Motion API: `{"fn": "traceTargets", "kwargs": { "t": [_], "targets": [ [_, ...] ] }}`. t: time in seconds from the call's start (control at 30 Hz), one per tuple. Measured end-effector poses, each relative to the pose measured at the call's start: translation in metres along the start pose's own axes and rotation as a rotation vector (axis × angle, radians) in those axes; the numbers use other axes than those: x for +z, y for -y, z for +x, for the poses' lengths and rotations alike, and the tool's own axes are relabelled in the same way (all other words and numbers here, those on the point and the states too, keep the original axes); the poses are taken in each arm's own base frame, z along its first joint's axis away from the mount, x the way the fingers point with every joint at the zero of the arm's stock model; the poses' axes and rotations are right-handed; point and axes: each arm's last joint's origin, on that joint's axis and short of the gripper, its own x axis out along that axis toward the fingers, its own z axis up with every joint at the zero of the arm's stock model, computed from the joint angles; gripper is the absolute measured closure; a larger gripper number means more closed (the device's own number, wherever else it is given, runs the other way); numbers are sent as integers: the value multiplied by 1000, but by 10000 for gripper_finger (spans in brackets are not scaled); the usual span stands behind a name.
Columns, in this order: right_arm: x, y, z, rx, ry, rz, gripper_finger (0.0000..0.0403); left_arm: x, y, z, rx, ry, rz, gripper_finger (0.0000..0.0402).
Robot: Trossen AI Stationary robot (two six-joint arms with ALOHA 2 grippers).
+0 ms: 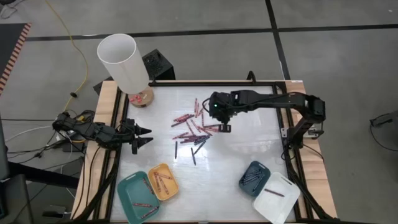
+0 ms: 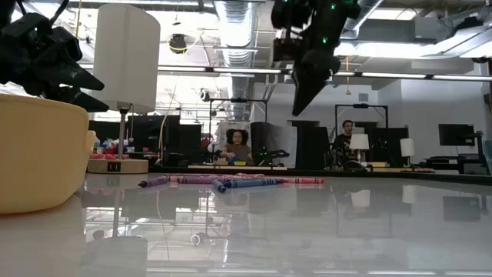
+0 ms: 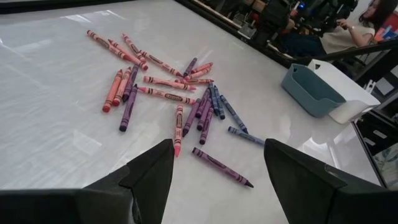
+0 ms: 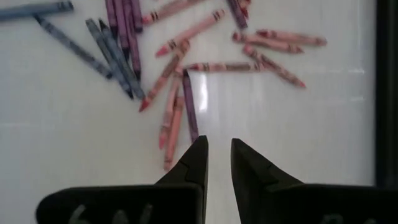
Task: Sort crayons
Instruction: Put the purple crayon into the white bin
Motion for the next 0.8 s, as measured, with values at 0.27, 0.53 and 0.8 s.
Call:
{"fn": "traceTargets", "kwargs": {
  "t": [0.27, 0.53, 0.8],
  "targets": [
    [-2, -4, 33, 29, -2, -35, 338, 0, 0, 0, 0, 1, 0, 161],
    [-7, -8, 64, 48, -73, -57, 338, 0, 0, 0, 0, 1, 0, 161],
    [-12, -10, 92, 65, -144, -68, 308, 0, 0, 0, -3, -1, 0, 161]
  ]
}}
